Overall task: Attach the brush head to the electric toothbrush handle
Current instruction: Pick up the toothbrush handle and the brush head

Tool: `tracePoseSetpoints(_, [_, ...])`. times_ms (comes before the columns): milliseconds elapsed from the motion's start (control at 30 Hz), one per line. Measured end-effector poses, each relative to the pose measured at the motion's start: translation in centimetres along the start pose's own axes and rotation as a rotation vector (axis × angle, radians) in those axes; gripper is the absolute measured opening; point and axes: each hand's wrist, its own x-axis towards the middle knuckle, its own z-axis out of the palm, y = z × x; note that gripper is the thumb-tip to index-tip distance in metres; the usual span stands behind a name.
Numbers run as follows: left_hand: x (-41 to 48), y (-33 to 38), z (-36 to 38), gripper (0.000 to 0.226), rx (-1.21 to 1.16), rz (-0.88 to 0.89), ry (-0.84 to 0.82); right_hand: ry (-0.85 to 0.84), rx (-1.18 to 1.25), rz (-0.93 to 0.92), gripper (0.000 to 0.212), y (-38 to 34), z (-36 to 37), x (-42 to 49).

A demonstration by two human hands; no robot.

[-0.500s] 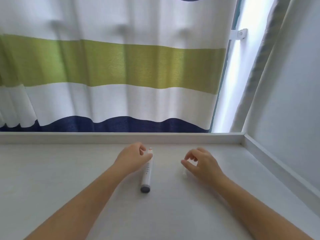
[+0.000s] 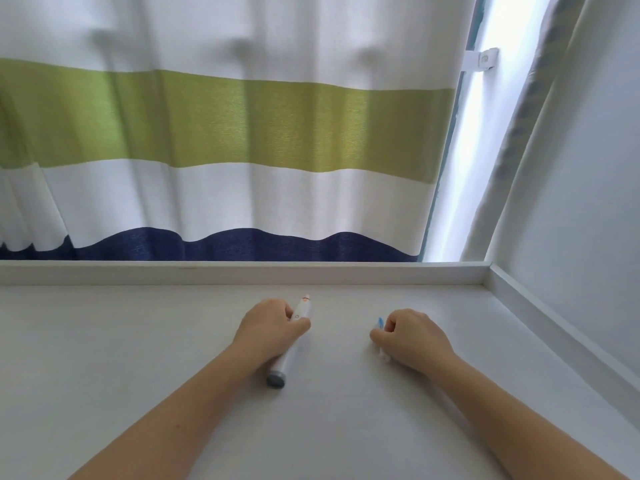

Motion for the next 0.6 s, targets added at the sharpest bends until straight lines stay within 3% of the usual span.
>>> tracePoseSetpoints(100, [-0.1,0.1,-0.3,0.024,-0.021,0.016,-0.004,0.037,0.103,0.007,0.027,0.1,-0.2,-0.2])
tracePoseSetpoints(167, [-0.2,0.2,-0.8,0.019,-0.079,0.024,-0.02,0.055,0.317,-0.002,0.028,0.0,-0.5,-0.3])
tracePoseSetpoints(333, [-1.1,0.8,-2.2,0.011,-0.568,-0.025,-0.211,0.052,0.843,-0.012,0.018,-0.7,-1.3,-0.7])
tracePoseSetpoints(467, [-2.0,1.6,-2.7,0.016,-0.817,-0.035,-0.31,-0.053,1.073,-0.021,0.007,-1.3,-1.3,-1.6])
tracePoseSetpoints(600, [-2.8,2.6,-2.7,0.022,-0.963,0.022,-0.342,-0.176,1.259,-0.11,0.013,-2.0,-2.0,-2.3])
